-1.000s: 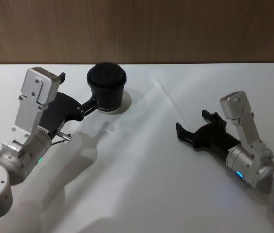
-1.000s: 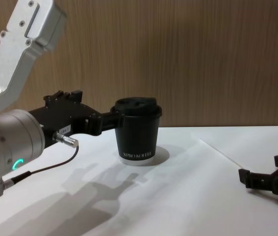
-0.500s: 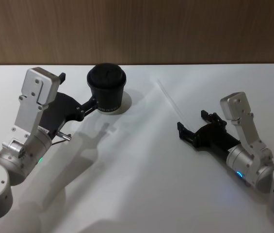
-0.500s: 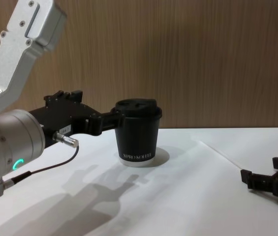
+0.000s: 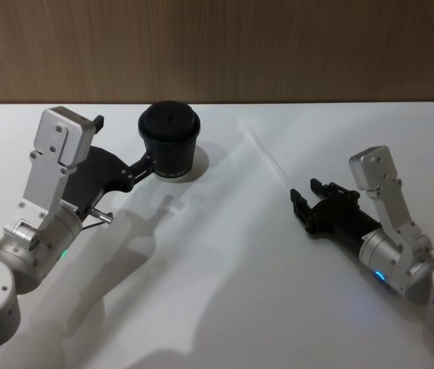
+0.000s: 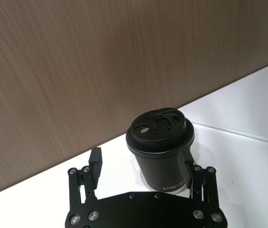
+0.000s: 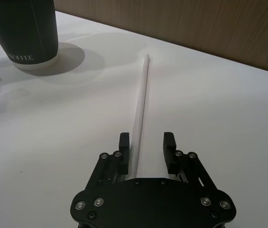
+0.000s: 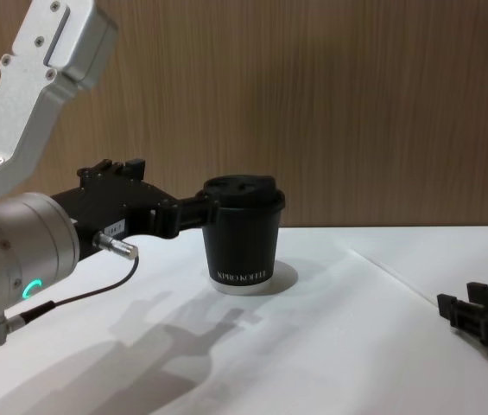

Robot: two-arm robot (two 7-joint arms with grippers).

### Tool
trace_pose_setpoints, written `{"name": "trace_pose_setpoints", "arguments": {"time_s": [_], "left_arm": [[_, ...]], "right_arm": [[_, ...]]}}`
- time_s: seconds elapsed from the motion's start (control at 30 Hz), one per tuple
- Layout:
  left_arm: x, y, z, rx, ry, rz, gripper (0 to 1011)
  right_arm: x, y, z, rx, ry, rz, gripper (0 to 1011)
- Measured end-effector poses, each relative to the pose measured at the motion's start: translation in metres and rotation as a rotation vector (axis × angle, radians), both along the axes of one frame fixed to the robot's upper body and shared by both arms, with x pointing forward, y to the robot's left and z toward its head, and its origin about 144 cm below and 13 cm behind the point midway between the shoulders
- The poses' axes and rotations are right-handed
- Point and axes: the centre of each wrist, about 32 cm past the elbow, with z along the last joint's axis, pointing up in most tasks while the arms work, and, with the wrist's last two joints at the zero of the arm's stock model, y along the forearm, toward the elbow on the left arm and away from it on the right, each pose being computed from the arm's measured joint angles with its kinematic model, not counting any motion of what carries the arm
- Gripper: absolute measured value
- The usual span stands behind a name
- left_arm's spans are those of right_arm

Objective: Pick up the straw with one hand, pass it to the other hand, and insert it into the cup.

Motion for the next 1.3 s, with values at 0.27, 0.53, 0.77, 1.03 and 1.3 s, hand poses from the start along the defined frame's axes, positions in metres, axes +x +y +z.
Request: {"name": "trace_pose_setpoints", "arguments": {"time_s": [0.27,0.53,0.77,1.03,1.3], "left_arm": [[0.0,0.0,0.0,0.0,0.0,0.0,1002],[0.0,0.0,0.0,0.0,0.0,0.0,1002],[0.0,0.0,0.0,0.0,0.0,0.0,1001],[0.0,0.0,0.0,0.0,0.0,0.0,1001],[0.0,0.0,0.0,0.0,0.0,0.0,1002]], "right_arm": [[0.0001,-0.0002,-0.0008,-0.001,0.001,0.0,202],[0.0,-0.0004,-0.0014,-0.001,0.003,0.0,30],[-0.0001,-0.0004,-0.0018,-0.002,0.004,0.0,0],[-0.0002,-0.0005,-0.0024,0.0,-0.014,0.001,0],[-0.0005,-0.0023,-0.0028,0.002,-0.082,-0.003,0]]}}
